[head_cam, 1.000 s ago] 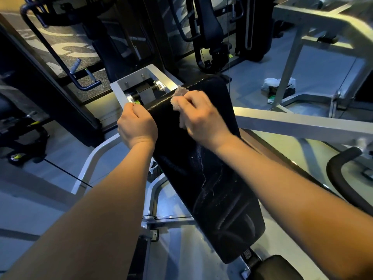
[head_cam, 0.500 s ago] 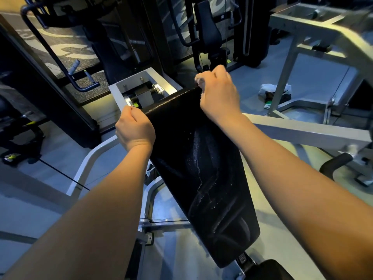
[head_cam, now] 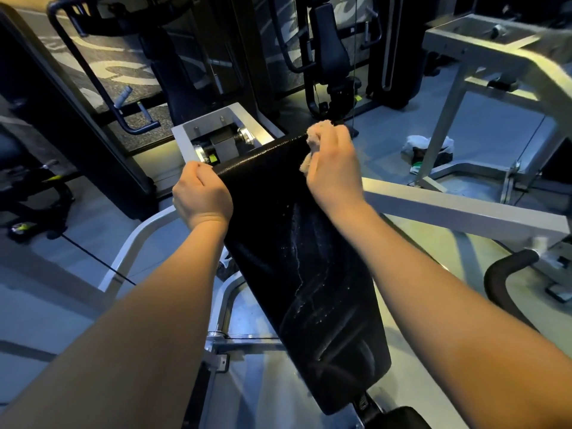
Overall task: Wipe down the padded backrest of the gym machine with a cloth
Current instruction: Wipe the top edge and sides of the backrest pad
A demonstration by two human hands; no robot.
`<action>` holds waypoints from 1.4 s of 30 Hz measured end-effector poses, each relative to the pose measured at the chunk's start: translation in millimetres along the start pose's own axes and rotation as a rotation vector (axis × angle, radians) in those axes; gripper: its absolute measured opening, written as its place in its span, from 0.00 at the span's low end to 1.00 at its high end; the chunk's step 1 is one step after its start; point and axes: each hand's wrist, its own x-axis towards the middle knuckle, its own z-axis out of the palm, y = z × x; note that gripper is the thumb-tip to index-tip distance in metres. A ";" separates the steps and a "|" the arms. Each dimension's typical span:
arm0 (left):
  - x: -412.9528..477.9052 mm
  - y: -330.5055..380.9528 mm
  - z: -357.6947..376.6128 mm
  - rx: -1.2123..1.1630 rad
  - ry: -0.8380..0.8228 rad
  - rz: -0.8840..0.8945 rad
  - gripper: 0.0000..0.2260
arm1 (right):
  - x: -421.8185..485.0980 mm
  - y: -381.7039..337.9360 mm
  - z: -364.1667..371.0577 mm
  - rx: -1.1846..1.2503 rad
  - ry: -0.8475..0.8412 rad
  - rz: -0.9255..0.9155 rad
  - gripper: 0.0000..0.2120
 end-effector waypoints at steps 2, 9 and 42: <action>-1.4 2.3 0.3 0.006 0.007 0.007 0.12 | -26.3 -17.5 15.8 0.061 0.009 -0.063 0.12; -2.5 3.4 -0.6 -0.001 0.020 0.004 0.15 | -57.8 14.7 19.2 -0.008 -0.250 -0.458 0.14; 0.8 -1.6 1.6 0.049 0.035 0.016 0.14 | -94.2 25.5 25.2 -0.011 0.016 -0.042 0.18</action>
